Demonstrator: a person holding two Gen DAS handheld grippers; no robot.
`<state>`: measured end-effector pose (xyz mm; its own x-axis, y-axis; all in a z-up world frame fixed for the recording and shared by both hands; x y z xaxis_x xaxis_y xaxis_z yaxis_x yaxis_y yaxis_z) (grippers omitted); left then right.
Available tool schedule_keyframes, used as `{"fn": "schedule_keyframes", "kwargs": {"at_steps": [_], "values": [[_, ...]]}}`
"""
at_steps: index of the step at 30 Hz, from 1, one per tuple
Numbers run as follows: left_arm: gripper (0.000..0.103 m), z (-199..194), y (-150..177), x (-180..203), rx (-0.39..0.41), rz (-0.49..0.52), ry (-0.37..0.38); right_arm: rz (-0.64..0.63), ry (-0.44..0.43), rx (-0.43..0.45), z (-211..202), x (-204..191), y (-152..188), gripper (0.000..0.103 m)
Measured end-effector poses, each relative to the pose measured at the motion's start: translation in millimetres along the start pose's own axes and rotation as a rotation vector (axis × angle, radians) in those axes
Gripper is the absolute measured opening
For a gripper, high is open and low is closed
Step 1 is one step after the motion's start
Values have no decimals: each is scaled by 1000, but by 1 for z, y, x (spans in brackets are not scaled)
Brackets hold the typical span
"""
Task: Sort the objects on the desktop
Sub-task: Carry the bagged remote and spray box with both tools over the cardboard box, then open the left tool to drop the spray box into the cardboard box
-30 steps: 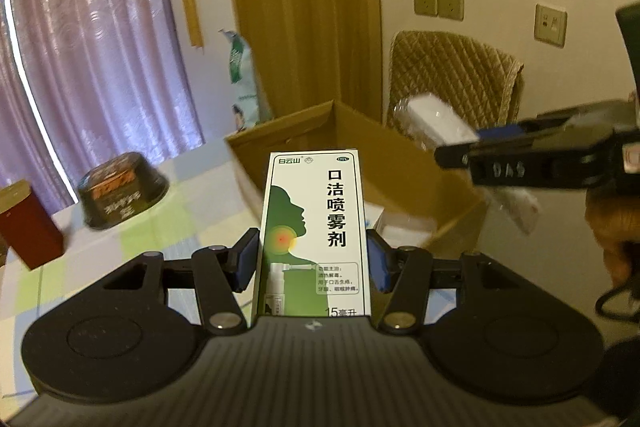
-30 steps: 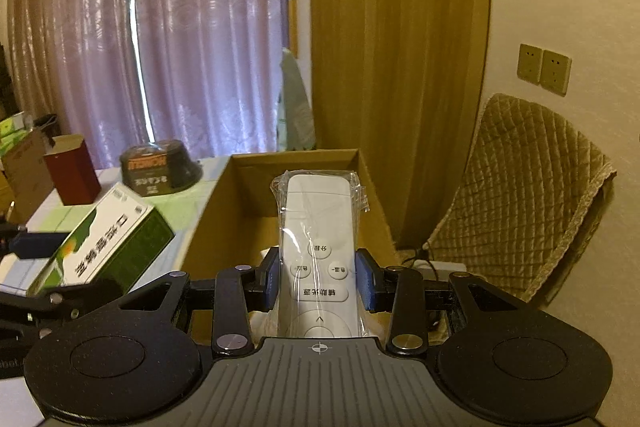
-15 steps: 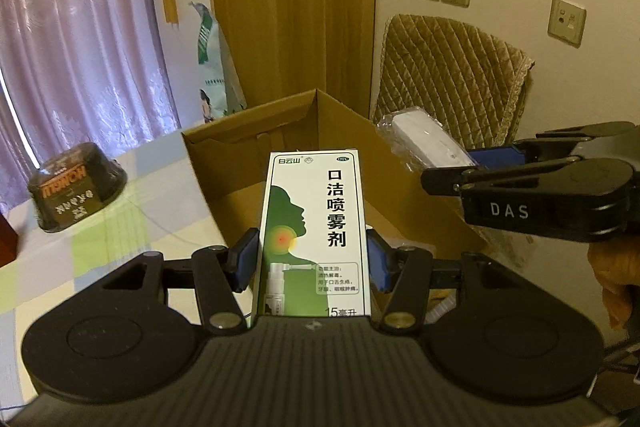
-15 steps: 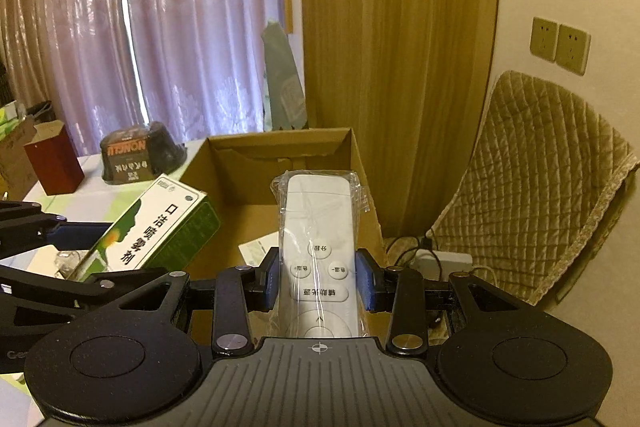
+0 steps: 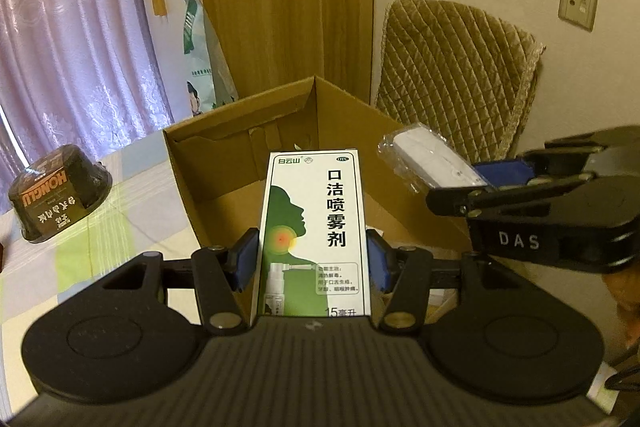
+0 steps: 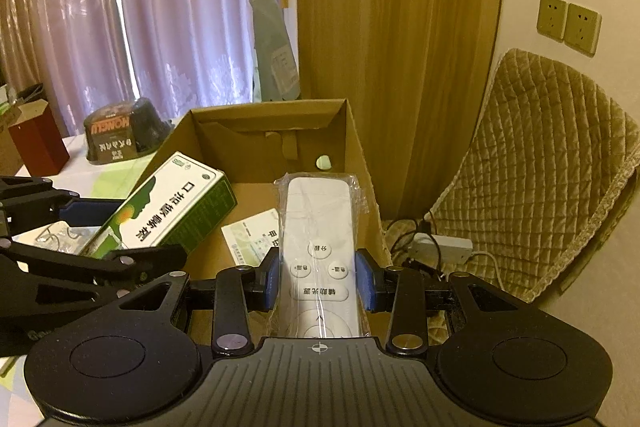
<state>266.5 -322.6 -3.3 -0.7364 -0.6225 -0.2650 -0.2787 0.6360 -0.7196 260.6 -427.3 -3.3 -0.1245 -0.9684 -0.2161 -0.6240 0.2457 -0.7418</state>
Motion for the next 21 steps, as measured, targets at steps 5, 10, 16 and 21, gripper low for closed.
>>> {"fn": "schedule_keyframes", "kwargs": {"at_steps": [5, 10, 16, 21], "values": [[51, 7, 4, 2, -8, 15, -3, -12, 1, -6, 7, 0, 0, 38], [52, 8, 2, 1, 3, 25, -13, -17, 1, -9, 12, 0, -2, 38], [52, 0, -1, -9, 21, 9, -28, -23, 0, -8, 13, -3, -3, 38], [52, -7, 4, -17, 16, -1, -43, -24, -6, -9, 13, -7, -4, 38]]}}
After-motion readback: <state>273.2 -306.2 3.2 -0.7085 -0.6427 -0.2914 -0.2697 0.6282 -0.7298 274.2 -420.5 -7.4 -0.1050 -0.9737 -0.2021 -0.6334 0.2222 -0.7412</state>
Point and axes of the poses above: each gripper's, at about its wrist camera, not at the fingertips, and z roughly the way its jaws point, x to its right, y to its underside, the point moved 5 cm from there along z, roughly the way its jaws point, and after that the axes turned 15 degrees about z, right-handed, at the moved point
